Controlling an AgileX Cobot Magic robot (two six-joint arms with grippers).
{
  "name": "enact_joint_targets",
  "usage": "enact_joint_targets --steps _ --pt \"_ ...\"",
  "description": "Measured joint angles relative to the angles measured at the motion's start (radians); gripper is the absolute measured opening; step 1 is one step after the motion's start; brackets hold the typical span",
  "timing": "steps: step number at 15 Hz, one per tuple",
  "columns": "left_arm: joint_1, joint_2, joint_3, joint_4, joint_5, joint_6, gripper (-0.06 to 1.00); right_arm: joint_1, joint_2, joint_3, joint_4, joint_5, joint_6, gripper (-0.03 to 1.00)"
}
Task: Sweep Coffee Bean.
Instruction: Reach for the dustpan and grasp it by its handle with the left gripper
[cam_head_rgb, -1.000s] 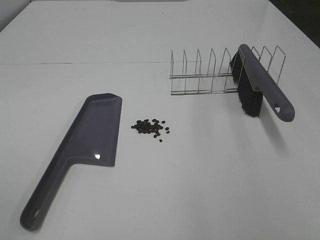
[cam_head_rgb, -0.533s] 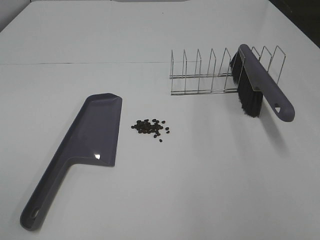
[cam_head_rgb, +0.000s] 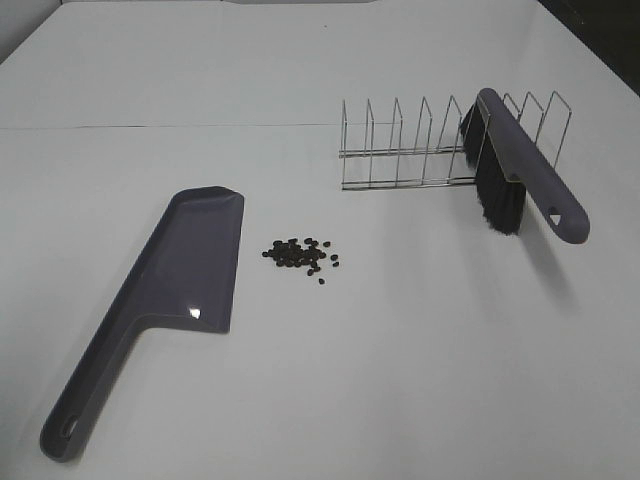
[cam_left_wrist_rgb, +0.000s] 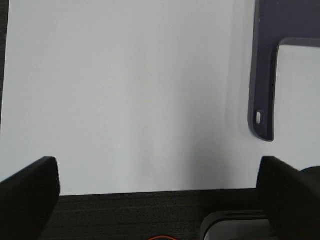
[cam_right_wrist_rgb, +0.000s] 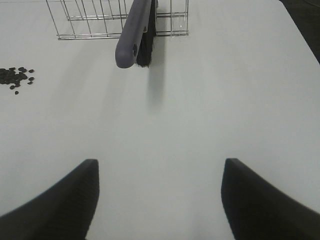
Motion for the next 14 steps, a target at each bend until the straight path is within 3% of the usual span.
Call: enact_joint_targets --steps 5,7,11,14 --pt "0.0 0.139 -0.024 -0.016 -0.009 -0.011 0.97 0.0 0.0 0.0 0.0 0.0 0.0 0.6" --pt "-0.014 0.232 -0.024 -0.034 -0.051 -0.102 0.98 0.0 0.0 0.0 0.0 0.0 0.0 0.6" --pt "-0.206 0.477 -0.025 -0.022 -0.154 -0.211 0.98 0.0 0.0 0.0 0.0 0.0 0.0 0.6" --pt "-0.281 0.624 -0.025 -0.015 -0.274 -0.251 0.98 0.0 0.0 0.0 0.0 0.0 0.0 0.6"
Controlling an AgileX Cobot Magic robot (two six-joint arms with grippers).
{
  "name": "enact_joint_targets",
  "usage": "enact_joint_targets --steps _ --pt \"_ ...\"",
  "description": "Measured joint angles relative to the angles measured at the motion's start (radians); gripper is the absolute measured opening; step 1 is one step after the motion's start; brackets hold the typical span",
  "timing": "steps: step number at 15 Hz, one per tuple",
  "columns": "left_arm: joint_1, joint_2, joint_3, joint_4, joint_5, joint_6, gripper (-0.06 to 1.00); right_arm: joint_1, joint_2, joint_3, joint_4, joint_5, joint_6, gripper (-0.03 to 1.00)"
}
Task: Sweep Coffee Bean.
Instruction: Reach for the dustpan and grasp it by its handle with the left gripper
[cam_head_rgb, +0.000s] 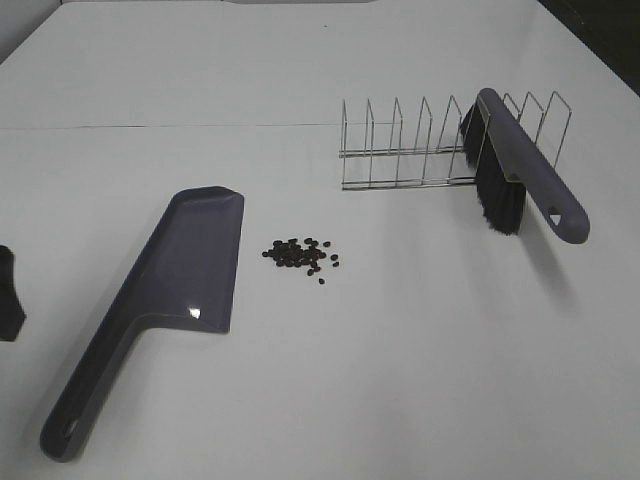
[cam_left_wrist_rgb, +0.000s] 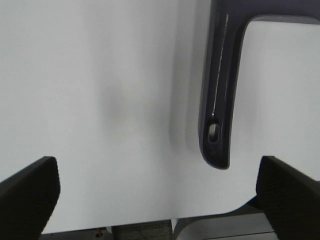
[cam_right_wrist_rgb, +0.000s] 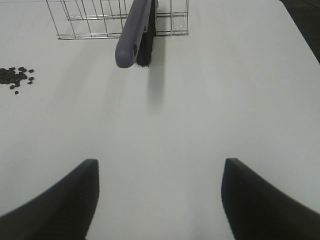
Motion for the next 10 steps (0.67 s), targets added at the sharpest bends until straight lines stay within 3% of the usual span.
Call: enact_joint_targets --steps 1,4,10 --pt "-0.049 0.119 0.0 0.017 -0.077 -0.004 0.98 0.0 0.0 0.0 0.0 0.0 0.0 0.6" --pt "-0.104 0.261 -0.014 0.006 -0.176 -0.006 0.98 0.0 0.0 0.0 0.0 0.0 0.0 0.6" --pt "-0.112 0.482 -0.134 -0.036 -0.188 0.012 0.98 0.0 0.0 0.0 0.0 0.0 0.0 0.6"
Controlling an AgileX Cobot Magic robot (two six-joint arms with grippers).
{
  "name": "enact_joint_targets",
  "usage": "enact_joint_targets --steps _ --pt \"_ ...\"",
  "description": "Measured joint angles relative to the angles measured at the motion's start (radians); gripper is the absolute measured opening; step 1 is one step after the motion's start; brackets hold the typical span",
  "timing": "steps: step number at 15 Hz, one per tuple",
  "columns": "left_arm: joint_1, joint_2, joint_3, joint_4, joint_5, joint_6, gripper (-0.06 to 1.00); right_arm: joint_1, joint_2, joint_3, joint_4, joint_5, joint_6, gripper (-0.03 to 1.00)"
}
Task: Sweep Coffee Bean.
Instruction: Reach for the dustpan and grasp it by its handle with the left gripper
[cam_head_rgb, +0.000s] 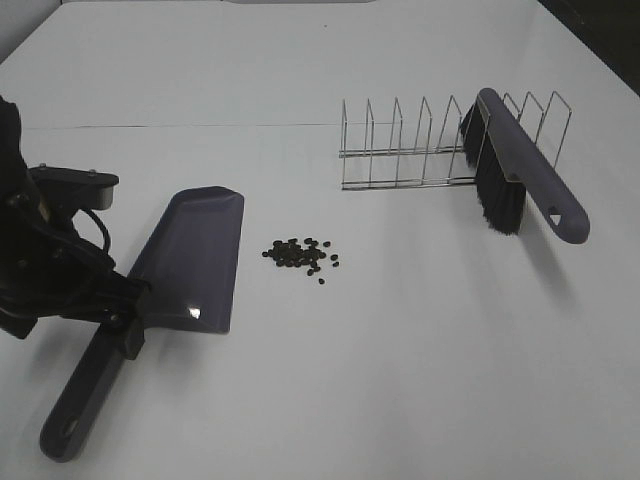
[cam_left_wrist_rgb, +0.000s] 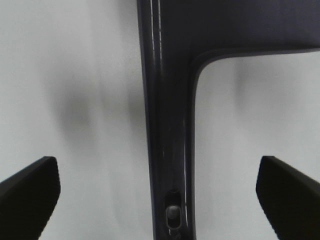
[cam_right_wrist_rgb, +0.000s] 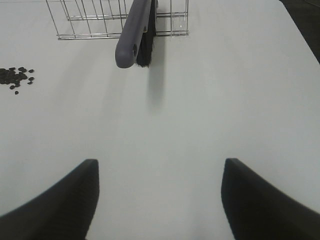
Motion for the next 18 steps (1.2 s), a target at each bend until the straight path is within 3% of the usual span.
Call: enact_joint_targets --steps 7,9,12,16,18 --pt "0.0 0.153 -0.035 -0.077 -0.055 0.067 0.97 0.0 0.0 0.0 0.0 0.0 0.0 0.6" --pt "0.0 0.179 -0.037 -0.083 -0.07 0.059 0.92 0.0 0.0 0.0 0.0 0.0 0.0 0.6" --pt "0.0 0.184 -0.045 -0.084 -0.101 0.01 0.73 0.0 0.0 0.0 0.001 0.0 0.0 0.6" --pt "0.0 0.184 -0.045 -0.086 -0.122 0.003 0.34 0.0 0.0 0.0 0.001 0.0 0.0 0.6" --pt "0.0 0.185 -0.045 -0.093 -0.13 0.014 0.31 0.0 0.0 0.0 0.001 0.0 0.0 0.6"
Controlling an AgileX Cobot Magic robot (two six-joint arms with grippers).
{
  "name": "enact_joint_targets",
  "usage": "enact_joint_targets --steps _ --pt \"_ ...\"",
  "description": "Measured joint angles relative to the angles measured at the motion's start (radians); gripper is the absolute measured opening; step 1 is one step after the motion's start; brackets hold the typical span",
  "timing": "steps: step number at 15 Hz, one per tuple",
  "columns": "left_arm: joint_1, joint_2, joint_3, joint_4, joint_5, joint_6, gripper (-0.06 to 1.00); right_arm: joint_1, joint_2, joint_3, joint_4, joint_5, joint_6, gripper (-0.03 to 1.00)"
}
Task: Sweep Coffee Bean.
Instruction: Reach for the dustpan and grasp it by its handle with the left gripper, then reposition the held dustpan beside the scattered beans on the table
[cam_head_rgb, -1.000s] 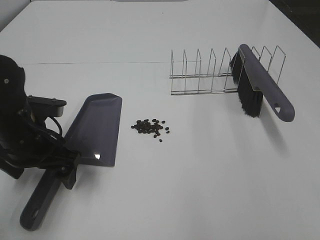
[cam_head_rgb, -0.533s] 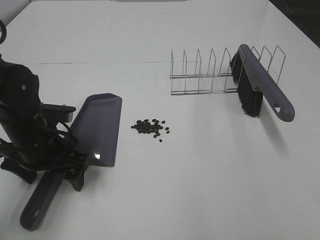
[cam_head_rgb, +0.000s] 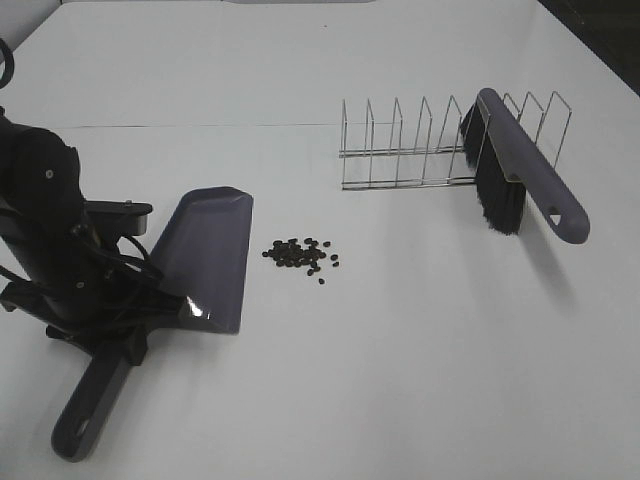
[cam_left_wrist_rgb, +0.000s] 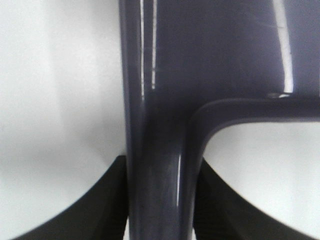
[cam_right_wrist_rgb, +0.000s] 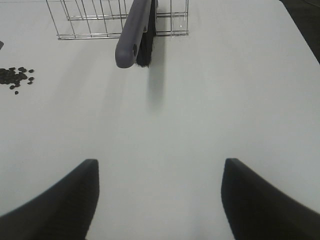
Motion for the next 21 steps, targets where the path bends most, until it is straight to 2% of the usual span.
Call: enact_joint_targets --steps 4,8,11,15,21 --pt "0.0 0.0 0.0 0.005 -0.01 0.067 0.31 0.0 0.0 0.0 0.0 0.0 0.0 0.6" --pt "0.0 -0.003 0.0 0.017 -0.023 0.068 0.31 0.0 0.0 0.0 0.0 0.0 0.0 0.6" --pt "0.003 -0.043 0.001 0.068 0.027 0.068 0.31 0.0 0.0 0.0 0.0 0.0 0.0 0.6" --pt "0.045 -0.082 0.001 0.089 0.067 0.068 0.31 0.0 0.0 0.0 0.0 0.0 0.0 0.6" --pt "0.047 -0.082 0.001 0.095 0.055 0.068 0.31 0.0 0.0 0.0 0.0 0.0 0.0 0.6"
